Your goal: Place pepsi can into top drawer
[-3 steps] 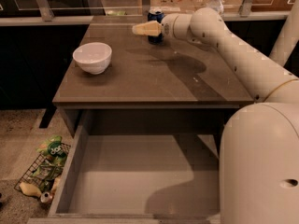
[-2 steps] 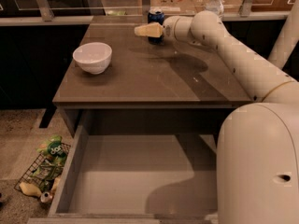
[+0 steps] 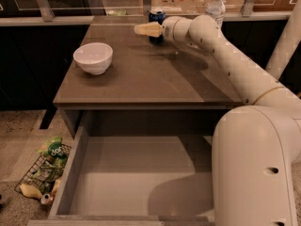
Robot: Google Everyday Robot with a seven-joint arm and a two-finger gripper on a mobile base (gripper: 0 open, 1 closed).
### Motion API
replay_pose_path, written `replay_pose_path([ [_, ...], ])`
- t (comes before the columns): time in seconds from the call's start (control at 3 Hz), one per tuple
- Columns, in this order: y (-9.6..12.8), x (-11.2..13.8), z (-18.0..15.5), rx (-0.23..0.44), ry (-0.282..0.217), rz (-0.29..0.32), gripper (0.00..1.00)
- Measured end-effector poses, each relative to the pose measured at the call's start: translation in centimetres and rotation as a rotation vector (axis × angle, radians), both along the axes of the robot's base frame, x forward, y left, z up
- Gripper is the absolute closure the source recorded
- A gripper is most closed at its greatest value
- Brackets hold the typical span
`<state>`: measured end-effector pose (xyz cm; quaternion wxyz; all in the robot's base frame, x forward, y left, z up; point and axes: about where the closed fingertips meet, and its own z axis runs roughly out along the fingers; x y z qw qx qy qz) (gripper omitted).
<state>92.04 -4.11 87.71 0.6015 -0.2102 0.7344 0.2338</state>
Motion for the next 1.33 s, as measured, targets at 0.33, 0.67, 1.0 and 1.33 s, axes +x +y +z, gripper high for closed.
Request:
replay_pose_path([
  [0.33, 0.59, 0.93, 0.19, 0.015, -0.034, 0.012, 0.15],
  [0.67, 0.82, 1.08, 0.23, 0.016, -0.039, 0.015, 0.37],
  [1.0, 1.14, 1.09, 0.10, 0.017, -0.037, 0.019, 0.60],
  [1.33, 1.46, 1.10, -0.02, 0.017, -0.036, 0.022, 0.83],
])
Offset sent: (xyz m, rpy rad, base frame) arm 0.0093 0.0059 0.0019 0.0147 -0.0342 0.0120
